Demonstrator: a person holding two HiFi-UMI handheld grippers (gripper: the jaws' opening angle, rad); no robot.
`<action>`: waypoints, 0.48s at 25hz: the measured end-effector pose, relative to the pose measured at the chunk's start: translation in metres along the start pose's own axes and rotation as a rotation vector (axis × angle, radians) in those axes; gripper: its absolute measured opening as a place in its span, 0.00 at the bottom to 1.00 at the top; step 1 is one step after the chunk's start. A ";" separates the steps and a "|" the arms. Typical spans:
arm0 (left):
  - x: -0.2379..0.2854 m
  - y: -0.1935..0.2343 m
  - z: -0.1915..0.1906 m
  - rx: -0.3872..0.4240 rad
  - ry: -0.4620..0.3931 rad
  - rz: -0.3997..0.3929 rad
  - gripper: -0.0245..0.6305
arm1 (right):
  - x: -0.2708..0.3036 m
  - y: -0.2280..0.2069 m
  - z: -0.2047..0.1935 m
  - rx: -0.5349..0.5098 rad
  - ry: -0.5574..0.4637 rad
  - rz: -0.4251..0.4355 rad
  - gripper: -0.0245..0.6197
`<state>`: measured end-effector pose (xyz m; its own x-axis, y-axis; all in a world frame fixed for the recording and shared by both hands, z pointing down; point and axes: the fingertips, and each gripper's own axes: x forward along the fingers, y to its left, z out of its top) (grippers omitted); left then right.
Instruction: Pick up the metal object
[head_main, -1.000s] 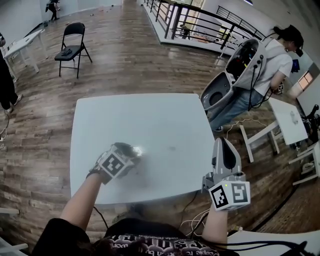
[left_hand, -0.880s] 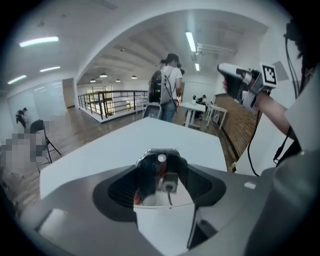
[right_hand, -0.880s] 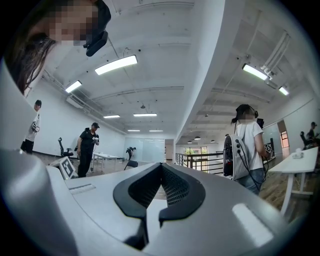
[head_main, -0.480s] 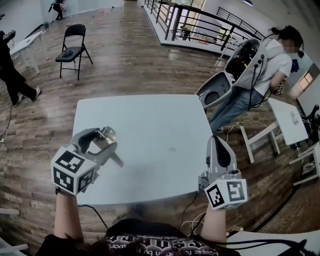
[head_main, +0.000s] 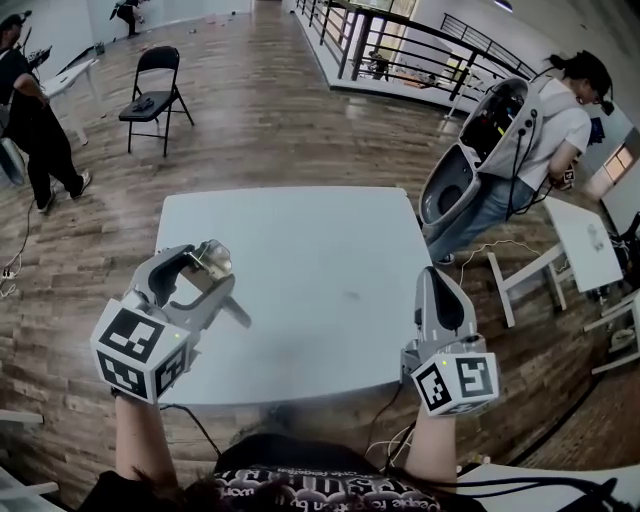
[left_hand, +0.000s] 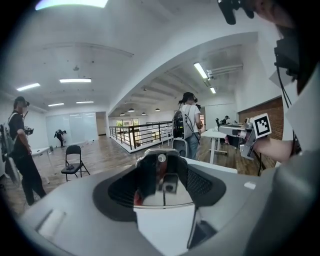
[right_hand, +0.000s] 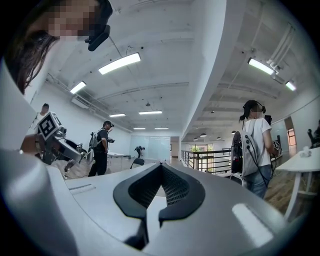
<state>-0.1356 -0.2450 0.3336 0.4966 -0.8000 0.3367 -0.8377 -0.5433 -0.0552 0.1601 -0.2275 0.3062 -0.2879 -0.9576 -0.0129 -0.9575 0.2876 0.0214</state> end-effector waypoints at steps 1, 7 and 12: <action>0.000 0.000 0.000 -0.005 -0.003 0.007 0.48 | 0.001 0.003 -0.001 -0.002 0.002 0.004 0.05; 0.005 0.002 -0.003 -0.011 0.016 0.044 0.48 | 0.001 0.012 -0.002 -0.029 0.015 0.019 0.05; 0.007 0.003 -0.006 -0.012 0.025 0.044 0.48 | 0.000 0.011 -0.001 -0.041 0.017 0.014 0.05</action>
<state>-0.1364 -0.2507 0.3414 0.4532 -0.8164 0.3579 -0.8615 -0.5043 -0.0594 0.1495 -0.2246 0.3075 -0.3004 -0.9538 0.0050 -0.9519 0.3001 0.0620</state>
